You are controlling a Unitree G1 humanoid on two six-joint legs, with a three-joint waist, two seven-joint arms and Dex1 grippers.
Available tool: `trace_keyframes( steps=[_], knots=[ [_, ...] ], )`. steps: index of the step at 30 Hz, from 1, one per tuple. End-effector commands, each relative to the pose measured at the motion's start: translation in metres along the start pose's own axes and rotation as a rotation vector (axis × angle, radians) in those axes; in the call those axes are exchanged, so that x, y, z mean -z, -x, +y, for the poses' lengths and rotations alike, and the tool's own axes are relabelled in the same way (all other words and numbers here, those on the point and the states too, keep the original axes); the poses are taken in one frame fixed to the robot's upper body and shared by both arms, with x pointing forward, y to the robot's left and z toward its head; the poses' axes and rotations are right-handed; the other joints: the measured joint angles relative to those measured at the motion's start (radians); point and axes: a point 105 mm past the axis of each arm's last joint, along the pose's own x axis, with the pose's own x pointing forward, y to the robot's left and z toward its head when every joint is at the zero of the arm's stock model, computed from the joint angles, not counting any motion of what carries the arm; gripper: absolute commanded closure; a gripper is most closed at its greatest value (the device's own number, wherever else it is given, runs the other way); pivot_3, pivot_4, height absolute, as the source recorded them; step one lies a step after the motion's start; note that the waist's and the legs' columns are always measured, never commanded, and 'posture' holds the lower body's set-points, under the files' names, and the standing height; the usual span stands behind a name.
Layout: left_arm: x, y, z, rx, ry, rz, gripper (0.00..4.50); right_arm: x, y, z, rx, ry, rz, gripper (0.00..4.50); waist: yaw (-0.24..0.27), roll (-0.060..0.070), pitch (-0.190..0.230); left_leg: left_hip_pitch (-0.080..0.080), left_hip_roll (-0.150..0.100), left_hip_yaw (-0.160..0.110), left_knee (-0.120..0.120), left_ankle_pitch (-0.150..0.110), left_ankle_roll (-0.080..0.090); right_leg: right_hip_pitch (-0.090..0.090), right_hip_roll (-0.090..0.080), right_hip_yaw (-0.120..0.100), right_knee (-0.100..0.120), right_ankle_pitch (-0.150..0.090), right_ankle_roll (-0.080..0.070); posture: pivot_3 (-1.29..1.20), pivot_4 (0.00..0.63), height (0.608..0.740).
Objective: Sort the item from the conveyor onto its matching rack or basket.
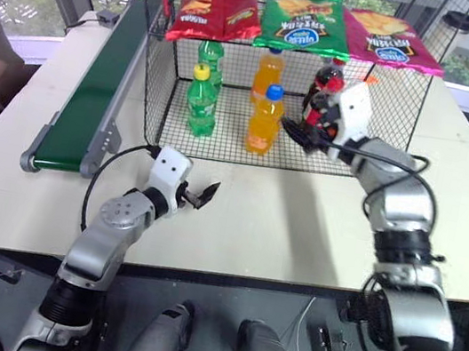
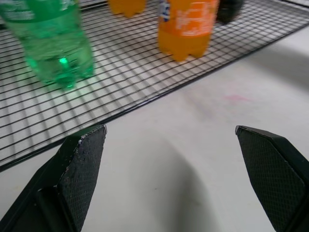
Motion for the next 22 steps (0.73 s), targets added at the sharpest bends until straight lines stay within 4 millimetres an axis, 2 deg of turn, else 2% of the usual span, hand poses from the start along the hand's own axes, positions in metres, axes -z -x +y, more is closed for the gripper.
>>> trace_keyframes(
  steps=[1, 7, 9, 22],
  knots=[
    [-0.017, 0.004, -0.003, 0.062, -0.029, -0.064, 0.0, -0.001, 0.019, 0.028, -0.136, -0.034, 0.005, 0.04, -0.003, 0.0, 0.0, 0.0, 0.0, 0.0, 0.0, 0.0, 0.0, 0.0, 0.0, 0.0, 0.0, 0.0, 0.0, 0.0, 0.15, 0.738],
    [-0.02, 0.007, -0.003, 0.107, -0.031, -0.072, 0.0, 0.034, 0.051, 0.084, -0.326, -0.15, 0.086, 0.04, 0.0, 0.0, 0.0, 0.0, 0.001, 0.0, 0.0, 0.0, 0.0, 0.0, -0.001, 0.0, 0.0, -0.001, -0.001, 0.0, 0.15, 0.738],
    [-0.019, 0.009, -0.001, 0.113, -0.03, -0.071, 0.0, 0.043, 0.056, 0.096, -0.341, -0.194, 0.099, 0.04, 0.001, 0.0, 0.0, 0.0, 0.001, 0.0, 0.001, 0.0, 0.0, 0.001, -0.001, 0.0, 0.0, -0.001, -0.001, 0.0, 0.15, 0.738],
    [-0.011, 0.014, -0.004, 0.136, -0.025, -0.063, 0.0, 0.057, 0.061, 0.101, -0.306, -0.246, 0.126, 0.04, 0.003, 0.0, 0.0, -0.001, 0.001, 0.0, 0.001, 0.0, 0.0, 0.001, -0.002, 0.0, -0.002, -0.001, -0.001, 0.0, 0.15, 0.738]
  ],
)
